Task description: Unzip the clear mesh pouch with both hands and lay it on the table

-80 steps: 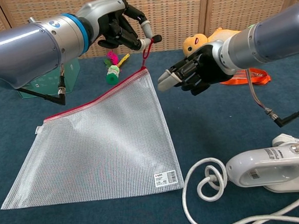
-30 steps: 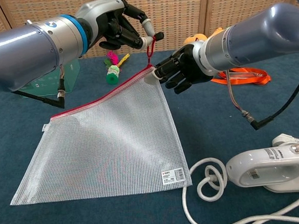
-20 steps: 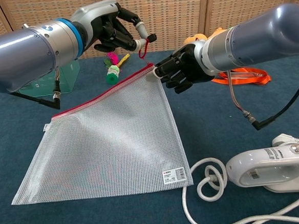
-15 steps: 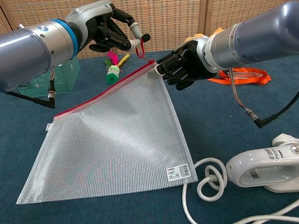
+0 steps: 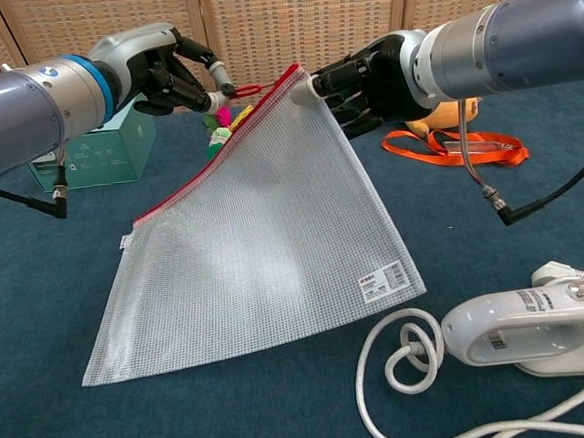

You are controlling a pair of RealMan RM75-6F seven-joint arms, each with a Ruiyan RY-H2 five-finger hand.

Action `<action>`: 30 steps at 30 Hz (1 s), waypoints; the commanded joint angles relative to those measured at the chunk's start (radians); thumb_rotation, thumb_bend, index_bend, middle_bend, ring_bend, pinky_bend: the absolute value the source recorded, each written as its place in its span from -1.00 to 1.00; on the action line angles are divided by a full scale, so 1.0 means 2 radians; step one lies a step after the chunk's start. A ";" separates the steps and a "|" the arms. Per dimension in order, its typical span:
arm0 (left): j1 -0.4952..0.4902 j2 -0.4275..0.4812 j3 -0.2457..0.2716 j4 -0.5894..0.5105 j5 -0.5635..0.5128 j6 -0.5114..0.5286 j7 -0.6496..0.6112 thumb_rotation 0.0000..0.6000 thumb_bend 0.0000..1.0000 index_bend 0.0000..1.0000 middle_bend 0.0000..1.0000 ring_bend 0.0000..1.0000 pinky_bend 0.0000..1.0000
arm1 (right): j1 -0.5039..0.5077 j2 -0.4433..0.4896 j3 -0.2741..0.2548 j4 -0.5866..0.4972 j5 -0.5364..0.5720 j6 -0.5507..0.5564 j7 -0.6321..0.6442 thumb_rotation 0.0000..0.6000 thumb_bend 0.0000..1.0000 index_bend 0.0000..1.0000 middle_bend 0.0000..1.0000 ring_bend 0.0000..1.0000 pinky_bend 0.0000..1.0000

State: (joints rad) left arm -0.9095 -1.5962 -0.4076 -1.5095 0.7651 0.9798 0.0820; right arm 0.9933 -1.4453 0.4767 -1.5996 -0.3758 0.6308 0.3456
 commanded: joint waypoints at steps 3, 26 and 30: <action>0.008 0.007 0.004 0.014 -0.001 -0.010 -0.010 1.00 0.41 0.82 1.00 0.97 1.00 | -0.014 0.008 0.010 -0.008 -0.016 -0.007 0.015 1.00 0.44 0.45 0.87 0.78 1.00; 0.036 0.149 0.023 -0.017 -0.059 -0.053 0.047 1.00 0.41 0.82 1.00 0.97 1.00 | -0.075 0.069 0.052 -0.009 -0.031 -0.025 0.087 1.00 0.44 0.46 0.87 0.78 1.00; 0.038 0.178 0.026 -0.036 -0.082 -0.057 0.058 1.00 0.41 0.82 1.00 0.97 1.00 | -0.092 0.077 0.054 -0.010 -0.039 -0.025 0.100 1.00 0.44 0.46 0.87 0.78 1.00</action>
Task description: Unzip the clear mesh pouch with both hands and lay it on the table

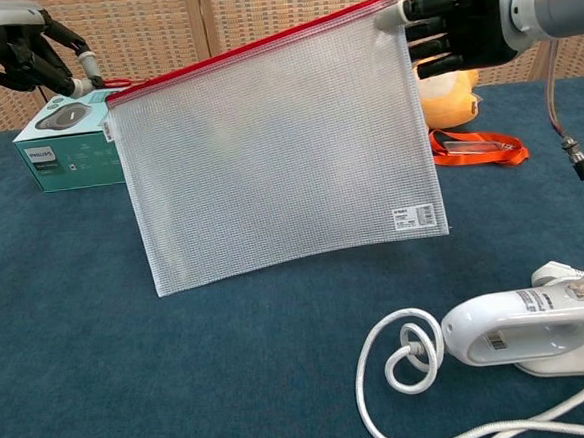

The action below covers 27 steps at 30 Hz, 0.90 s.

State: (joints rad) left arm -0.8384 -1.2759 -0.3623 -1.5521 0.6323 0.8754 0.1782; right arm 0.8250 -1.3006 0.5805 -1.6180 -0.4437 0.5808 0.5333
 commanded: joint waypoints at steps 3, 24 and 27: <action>0.003 0.028 0.006 -0.022 -0.022 -0.004 0.011 1.00 0.41 0.82 1.00 0.97 1.00 | -0.015 0.008 0.003 -0.002 -0.010 0.000 0.013 1.00 0.44 0.46 0.87 0.78 1.00; 0.009 0.050 0.013 -0.032 -0.009 0.005 -0.010 1.00 0.41 0.82 1.00 0.97 1.00 | -0.014 0.018 -0.005 0.006 0.005 0.015 0.008 1.00 0.44 0.46 0.87 0.78 1.00; 0.008 0.048 0.014 -0.030 -0.009 0.003 -0.012 1.00 0.41 0.82 1.00 0.97 1.00 | -0.012 0.018 -0.005 0.007 0.008 0.016 0.007 1.00 0.45 0.46 0.87 0.78 1.00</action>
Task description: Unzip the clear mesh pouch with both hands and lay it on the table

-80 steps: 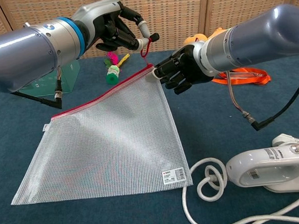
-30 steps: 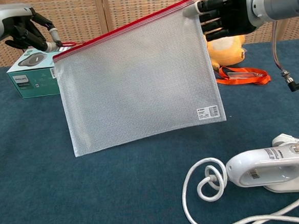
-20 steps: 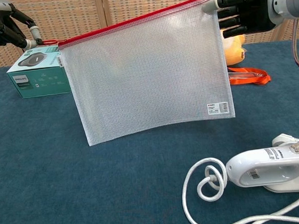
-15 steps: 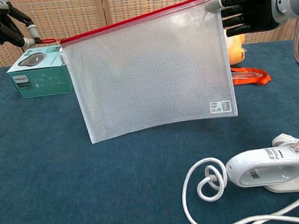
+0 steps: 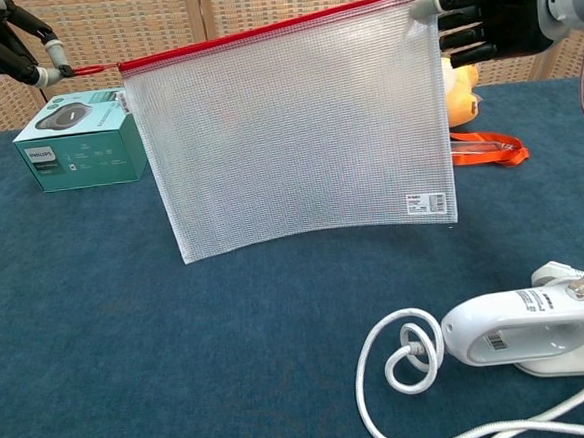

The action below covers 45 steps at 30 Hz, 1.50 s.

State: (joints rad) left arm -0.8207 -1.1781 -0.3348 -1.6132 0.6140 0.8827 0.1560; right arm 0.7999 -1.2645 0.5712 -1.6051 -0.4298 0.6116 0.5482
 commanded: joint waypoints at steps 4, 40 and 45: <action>0.000 -0.003 0.000 0.002 0.001 -0.003 -0.009 1.00 0.24 0.65 1.00 0.97 1.00 | 0.000 -0.002 -0.004 0.001 -0.004 -0.001 -0.003 1.00 0.16 0.25 0.86 0.78 1.00; 0.262 0.080 0.133 -0.116 0.299 0.346 0.061 1.00 -1.00 -1.00 -1.00 -1.00 -1.00 | -0.234 0.104 -0.242 -0.023 -0.511 0.392 -0.329 1.00 -1.00 -0.85 -0.98 -1.00 -1.00; 0.316 0.064 0.167 -0.081 0.354 0.399 0.040 1.00 -1.00 -1.00 -1.00 -1.00 -1.00 | -0.278 0.103 -0.267 -0.015 -0.542 0.445 -0.345 1.00 -1.00 -0.97 -1.00 -1.00 -1.00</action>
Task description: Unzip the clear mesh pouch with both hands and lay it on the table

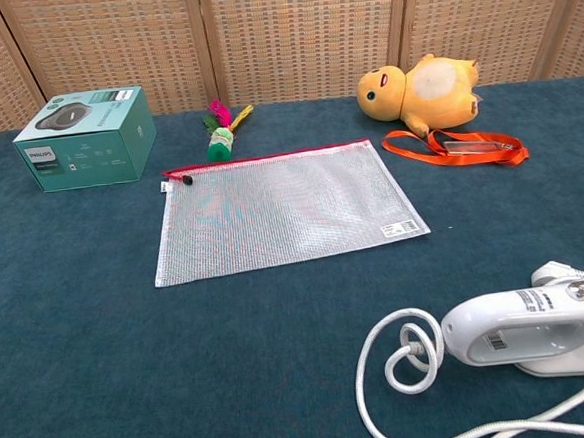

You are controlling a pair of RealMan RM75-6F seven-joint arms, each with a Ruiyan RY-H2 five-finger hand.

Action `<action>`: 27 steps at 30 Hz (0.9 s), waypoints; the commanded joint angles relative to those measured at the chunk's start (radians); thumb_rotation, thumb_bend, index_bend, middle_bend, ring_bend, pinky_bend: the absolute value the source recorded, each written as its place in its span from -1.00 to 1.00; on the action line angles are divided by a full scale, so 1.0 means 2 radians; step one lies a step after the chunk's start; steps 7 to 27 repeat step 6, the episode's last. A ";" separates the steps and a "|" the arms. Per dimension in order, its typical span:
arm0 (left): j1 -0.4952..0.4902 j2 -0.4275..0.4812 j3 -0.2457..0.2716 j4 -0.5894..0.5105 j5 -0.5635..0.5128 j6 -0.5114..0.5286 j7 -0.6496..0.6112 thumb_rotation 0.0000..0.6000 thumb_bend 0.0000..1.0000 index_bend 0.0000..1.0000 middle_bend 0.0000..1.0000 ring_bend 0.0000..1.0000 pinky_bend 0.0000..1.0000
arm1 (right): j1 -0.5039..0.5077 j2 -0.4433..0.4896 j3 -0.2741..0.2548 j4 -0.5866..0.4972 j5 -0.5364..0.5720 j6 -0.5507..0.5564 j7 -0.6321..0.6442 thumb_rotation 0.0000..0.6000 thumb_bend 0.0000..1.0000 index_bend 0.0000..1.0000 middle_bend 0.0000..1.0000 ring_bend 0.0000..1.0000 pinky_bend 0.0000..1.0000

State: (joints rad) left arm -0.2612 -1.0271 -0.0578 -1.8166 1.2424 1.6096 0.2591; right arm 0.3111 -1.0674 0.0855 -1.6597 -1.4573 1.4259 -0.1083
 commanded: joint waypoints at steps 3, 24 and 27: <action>0.056 -0.015 0.038 0.029 0.057 0.052 -0.022 1.00 -1.00 -1.00 -1.00 -1.00 -1.00 | -0.049 0.001 -0.033 0.019 -0.040 0.055 -0.018 1.00 -1.00 -0.97 -1.00 -1.00 -1.00; 0.073 -0.016 0.048 0.033 0.072 0.062 -0.031 1.00 -1.00 -1.00 -1.00 -1.00 -1.00 | -0.065 -0.001 -0.041 0.022 -0.050 0.070 -0.011 1.00 -1.00 -0.97 -1.00 -1.00 -1.00; 0.073 -0.016 0.048 0.033 0.072 0.062 -0.031 1.00 -1.00 -1.00 -1.00 -1.00 -1.00 | -0.065 -0.001 -0.041 0.022 -0.050 0.070 -0.011 1.00 -1.00 -0.97 -1.00 -1.00 -1.00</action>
